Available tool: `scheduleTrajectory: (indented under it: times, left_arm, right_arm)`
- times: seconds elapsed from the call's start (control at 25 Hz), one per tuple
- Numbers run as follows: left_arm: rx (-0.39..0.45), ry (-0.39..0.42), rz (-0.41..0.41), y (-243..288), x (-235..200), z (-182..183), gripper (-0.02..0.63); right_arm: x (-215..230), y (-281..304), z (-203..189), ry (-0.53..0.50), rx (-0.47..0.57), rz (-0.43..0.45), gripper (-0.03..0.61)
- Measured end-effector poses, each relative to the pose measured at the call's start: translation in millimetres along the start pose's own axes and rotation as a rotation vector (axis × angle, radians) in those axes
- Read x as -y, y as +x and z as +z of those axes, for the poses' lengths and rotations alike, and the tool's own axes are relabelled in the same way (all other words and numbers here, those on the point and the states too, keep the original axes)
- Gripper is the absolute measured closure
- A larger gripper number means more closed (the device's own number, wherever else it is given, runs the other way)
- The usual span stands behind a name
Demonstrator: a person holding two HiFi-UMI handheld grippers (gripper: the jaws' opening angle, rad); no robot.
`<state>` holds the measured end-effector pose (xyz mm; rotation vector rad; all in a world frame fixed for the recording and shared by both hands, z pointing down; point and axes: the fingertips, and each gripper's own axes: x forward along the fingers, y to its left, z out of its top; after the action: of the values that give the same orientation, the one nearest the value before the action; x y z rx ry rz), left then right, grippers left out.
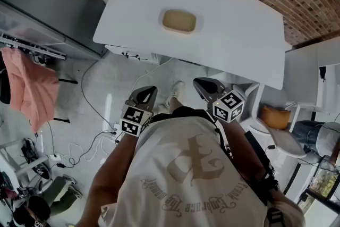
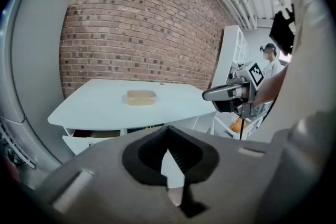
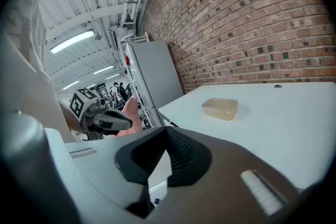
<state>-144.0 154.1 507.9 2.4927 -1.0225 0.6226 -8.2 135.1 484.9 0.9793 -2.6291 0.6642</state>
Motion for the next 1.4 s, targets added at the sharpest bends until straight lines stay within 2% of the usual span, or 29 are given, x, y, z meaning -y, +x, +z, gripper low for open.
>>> scheduleTrajectory:
  times: [0.24, 0.84, 1.16, 1.4]
  left_arm:
    - [0.014, -0.018, -0.012, -16.5, 15.0, -9.6, 0.611]
    - [0.013, -0.001, -0.092, -14.1, 34.8, -14.0, 0.611]
    - [0.009, -0.02, -0.088, -7.8, 28.4, -11.7, 0.611]
    - [0.002, -0.028, -0.074, -0.5, 19.4, -5.1, 0.611]
  right_arm:
    - [-19.7, -13.9, -6.7, -0.007, 0.016, -0.016, 0.571]
    - [-24.4, -25.7, -8.5, -0.022, 0.016, -0.099, 0.571]
    - [-22.5, -19.7, -4.9, -0.055, -0.004, -0.082, 0.571]
    - [-8.2, -7.0, -4.5, -0.034, -0.011, -0.068, 0.571]
